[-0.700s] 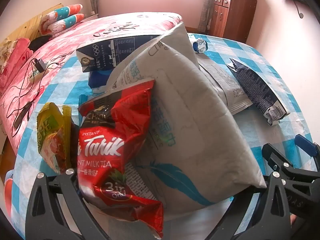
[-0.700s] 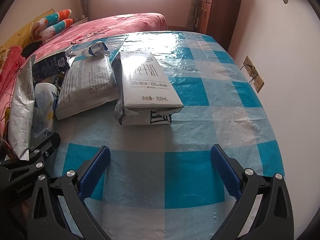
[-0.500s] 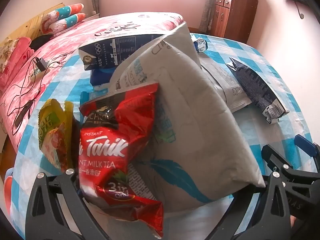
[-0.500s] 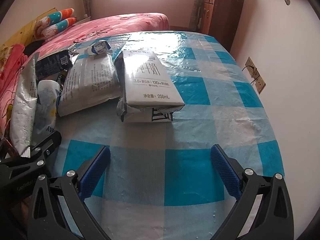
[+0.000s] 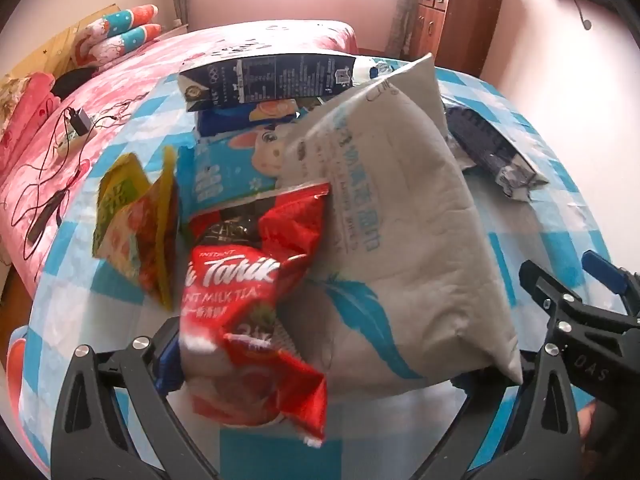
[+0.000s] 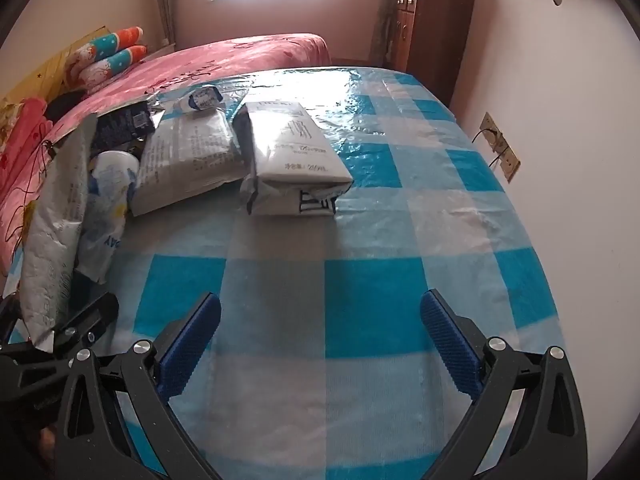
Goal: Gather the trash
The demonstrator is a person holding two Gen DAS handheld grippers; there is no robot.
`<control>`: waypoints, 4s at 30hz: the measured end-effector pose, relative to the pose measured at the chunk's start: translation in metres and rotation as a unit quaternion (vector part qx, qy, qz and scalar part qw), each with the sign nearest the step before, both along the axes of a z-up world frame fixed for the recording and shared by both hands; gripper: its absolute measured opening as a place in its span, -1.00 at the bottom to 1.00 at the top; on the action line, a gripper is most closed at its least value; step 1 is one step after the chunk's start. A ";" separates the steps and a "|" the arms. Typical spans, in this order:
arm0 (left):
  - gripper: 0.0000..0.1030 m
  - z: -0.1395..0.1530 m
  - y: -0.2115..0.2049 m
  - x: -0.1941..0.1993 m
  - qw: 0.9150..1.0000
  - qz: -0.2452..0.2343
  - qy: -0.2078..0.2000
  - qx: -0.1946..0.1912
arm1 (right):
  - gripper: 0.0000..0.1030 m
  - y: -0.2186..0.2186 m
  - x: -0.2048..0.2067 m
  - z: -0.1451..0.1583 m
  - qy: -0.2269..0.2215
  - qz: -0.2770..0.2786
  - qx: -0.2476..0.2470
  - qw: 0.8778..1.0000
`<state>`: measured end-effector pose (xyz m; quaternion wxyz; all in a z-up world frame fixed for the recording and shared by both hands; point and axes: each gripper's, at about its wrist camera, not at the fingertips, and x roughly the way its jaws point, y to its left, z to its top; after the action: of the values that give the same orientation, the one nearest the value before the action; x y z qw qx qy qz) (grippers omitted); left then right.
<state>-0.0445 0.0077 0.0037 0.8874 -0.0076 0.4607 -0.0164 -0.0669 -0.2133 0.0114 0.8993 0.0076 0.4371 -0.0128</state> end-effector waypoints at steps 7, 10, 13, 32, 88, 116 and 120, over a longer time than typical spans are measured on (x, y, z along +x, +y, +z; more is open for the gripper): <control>0.92 0.014 0.018 -0.028 0.999 -0.023 -0.020 -0.017 | 0.92 0.005 -0.034 0.020 -0.028 0.000 -0.001 1.000; 0.92 0.020 0.027 -0.039 0.999 -0.032 -0.028 -0.020 | 0.92 0.008 -0.041 0.029 -0.039 0.013 0.008 0.999; 0.92 0.028 0.032 -0.050 0.998 -0.037 -0.040 -0.027 | 0.92 0.016 -0.051 0.039 -0.049 0.022 -0.003 0.999; 0.92 0.080 0.059 -0.118 0.992 -0.040 -0.091 -0.072 | 0.92 0.053 -0.120 0.085 -0.100 0.038 -0.039 0.994; 0.92 0.077 0.080 -0.128 0.992 -0.020 -0.109 -0.052 | 0.92 0.045 -0.108 0.073 -0.084 0.055 0.049 0.994; 0.74 0.012 0.075 -0.021 0.996 -0.008 -0.008 -0.086 | 0.26 0.036 -0.012 0.011 0.026 0.124 0.281 0.951; 0.61 0.014 0.070 -0.015 0.996 -0.020 -0.009 -0.084 | 0.06 0.040 -0.001 0.008 0.031 0.138 0.283 0.949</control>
<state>-0.0590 0.0773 0.0175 0.8872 -0.0726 0.4498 -0.0725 -0.0683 -0.1730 0.0195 0.8391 0.2006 0.4475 0.2354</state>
